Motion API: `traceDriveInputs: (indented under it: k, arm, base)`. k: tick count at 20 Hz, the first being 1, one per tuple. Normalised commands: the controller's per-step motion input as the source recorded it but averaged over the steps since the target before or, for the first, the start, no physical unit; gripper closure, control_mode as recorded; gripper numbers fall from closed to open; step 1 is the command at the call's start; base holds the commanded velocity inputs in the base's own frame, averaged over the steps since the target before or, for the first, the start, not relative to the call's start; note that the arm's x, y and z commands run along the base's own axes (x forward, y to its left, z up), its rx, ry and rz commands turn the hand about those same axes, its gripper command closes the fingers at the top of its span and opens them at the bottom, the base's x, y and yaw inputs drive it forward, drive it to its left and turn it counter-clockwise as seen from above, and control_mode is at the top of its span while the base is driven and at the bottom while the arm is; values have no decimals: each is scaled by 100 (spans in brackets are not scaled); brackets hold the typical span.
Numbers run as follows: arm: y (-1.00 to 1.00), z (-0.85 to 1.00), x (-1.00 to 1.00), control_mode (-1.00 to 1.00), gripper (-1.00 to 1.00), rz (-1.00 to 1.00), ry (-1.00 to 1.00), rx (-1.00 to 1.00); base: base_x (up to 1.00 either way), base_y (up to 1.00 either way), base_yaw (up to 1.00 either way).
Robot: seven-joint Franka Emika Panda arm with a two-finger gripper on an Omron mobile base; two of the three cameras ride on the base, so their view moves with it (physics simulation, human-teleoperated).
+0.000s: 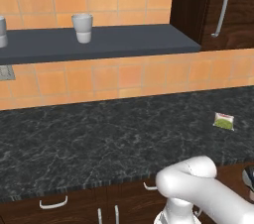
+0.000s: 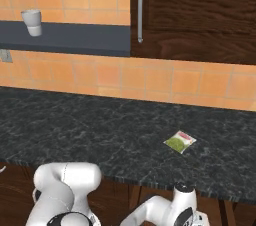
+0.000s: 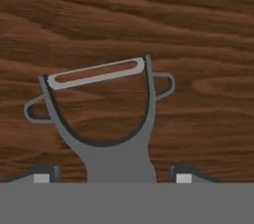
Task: Pick the peeler from the drawer and place it on the counter.
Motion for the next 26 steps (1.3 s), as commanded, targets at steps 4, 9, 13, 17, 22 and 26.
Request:
traceDriveInputs:
  k: [4, 9, 13, 17, 22, 26]
  arm:
    - [-92, -52, -54, -100, 100, 10, 0, 0]
    - [-90, -25, -93, -100, 100, 2, -4, 4]
    - [-47, 70, -86, -100, 100, -11, -12, 25]
    - [34, 100, -20, -100, 100, -7, -28, 22]
    - [99, 100, 13, -100, 100, 0, -33, 6]
    - [100, 100, 56, -100, 100, 0, -26, -8]
  base:
    - [0, 0, 0]
    - [0, 0, 0]
    - [0, 0, 0]
    - [0, 0, 0]
    - [0, 0, 0]
    - [0, 0, 0]
